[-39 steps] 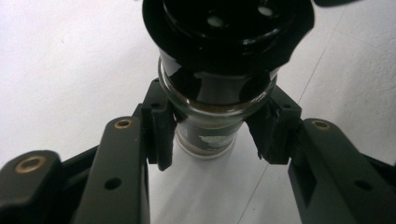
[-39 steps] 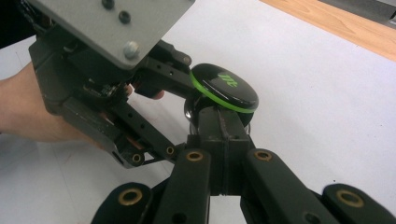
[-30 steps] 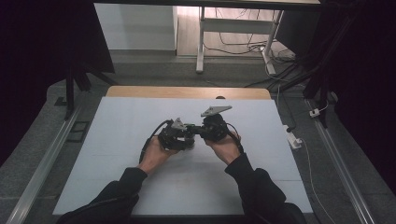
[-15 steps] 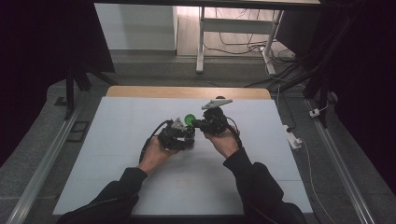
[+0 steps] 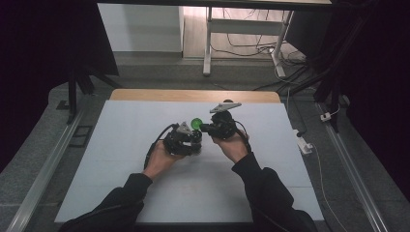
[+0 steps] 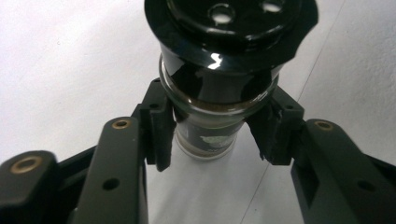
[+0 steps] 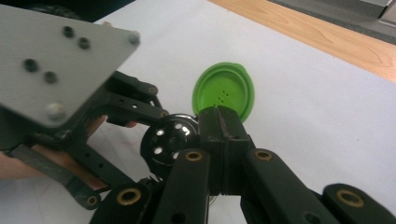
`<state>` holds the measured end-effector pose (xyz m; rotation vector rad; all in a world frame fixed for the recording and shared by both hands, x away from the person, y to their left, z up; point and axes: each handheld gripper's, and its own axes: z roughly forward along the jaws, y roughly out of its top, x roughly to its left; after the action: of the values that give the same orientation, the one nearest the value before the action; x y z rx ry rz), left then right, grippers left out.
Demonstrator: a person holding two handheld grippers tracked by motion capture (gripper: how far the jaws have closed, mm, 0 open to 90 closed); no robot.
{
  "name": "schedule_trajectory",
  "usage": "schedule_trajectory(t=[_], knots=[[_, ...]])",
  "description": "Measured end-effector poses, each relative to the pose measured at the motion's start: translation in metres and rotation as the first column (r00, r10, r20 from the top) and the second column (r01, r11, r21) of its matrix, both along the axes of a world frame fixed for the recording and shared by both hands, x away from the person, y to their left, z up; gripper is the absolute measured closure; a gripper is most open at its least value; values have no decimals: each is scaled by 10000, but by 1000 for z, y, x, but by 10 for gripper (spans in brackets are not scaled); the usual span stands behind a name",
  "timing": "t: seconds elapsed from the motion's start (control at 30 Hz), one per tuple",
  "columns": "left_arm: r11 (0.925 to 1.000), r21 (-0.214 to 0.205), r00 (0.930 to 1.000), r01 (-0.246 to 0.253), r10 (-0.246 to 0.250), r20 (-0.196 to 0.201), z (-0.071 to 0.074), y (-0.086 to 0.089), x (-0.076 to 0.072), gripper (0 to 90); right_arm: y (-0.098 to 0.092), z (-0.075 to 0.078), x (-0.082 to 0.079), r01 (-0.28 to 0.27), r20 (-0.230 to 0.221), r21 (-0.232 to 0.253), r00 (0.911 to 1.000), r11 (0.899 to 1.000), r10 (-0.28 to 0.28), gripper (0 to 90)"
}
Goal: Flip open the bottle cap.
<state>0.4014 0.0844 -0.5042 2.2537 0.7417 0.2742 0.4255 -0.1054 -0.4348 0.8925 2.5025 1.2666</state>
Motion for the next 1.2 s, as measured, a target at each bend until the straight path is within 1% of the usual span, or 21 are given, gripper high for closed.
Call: schedule_trajectory(t=[0.1, 0.2, 0.27, 0.5, 0.57, 0.6, 0.73, 0.87, 0.9, 0.97, 1.03, 1.1, 1.17, 1.2], knots=[[9998, 169, 9999, -66, 63, 142, 2, 2, -1, 439, -2, 2, -3, -19, 39, -51, 10000, 10000, 19, 825], [9999, -26, 9999, -100, 100, 9, 5, 6, -1, 404, -5, 3, -5, -4, 49, -71, 10000, 10000, 5, 774], [9998, -199, 9995, -76, 70, -315, 7, 9, -1, 370, -7, 4, -7, -28, 48, -99, 10000, 9999, 28, 746], [9991, -428, 9969, 34, -68, -780, 11, 18, -6, 277, -13, 3, -12, -33, -148, -106, 9999, 9999, 32, 623], [9985, -550, 9962, 20, -68, -863, 12, 21, -7, 252, -14, 3, -14, -31, -204, -90, 9998, 10000, 29, 587], [9985, -536, 9960, 59, -106, -883, 13, 22, -8, 246, -14, 3, -15, -38, -245, -66, 9997, 10000, 36, 567], [9958, -910, 9939, 45, -145, -1095, 17, 27, -10, 215, -17, 2, -20, -86, -365, 88, 9993, 9999, 89, 488], [9904, -1383, 9909, 42, -226, -1323, 22, 32, -13, 198, -20, 1, -23, -113, -483, 253, 9988, 9996, 126, 400], [9899, -1417, 9903, -2, -195, -1377, 23, 33, -13, 193, -20, 0, -24, -126, -507, 277, 9986, 9995, 140, 377], [9914, -1308, 9878, 8, -211, -1541, 24, 33, -14, 171, -21, 0, -25, -96, -541, 303, 9985, 9995, 112, 331], [9928, -1193, 9890, 35, -211, -1465, 25, 34, -17, 138, -21, -1, -27, -163, -612, 323, 9980, 9993, 182, 295], [9912, -1321, 9884, 14, -214, -1503, 27, 36, -19, 124, -22, -2, -29, -286, -639, 290, 9975, 9992, 304, 260], [9897, -1428, 9892, 51, -260, -1445, 30, 39, -22, 117, -22, -3, -31, -349, -520, 185, 9980, 9992, 358, 225], [9896, -1437, 9892, 50, -259, -1442, 31, 40, -23, 107, -21, -2, -33, -352, -530, 158, 9979, 9993, 360, 208]])
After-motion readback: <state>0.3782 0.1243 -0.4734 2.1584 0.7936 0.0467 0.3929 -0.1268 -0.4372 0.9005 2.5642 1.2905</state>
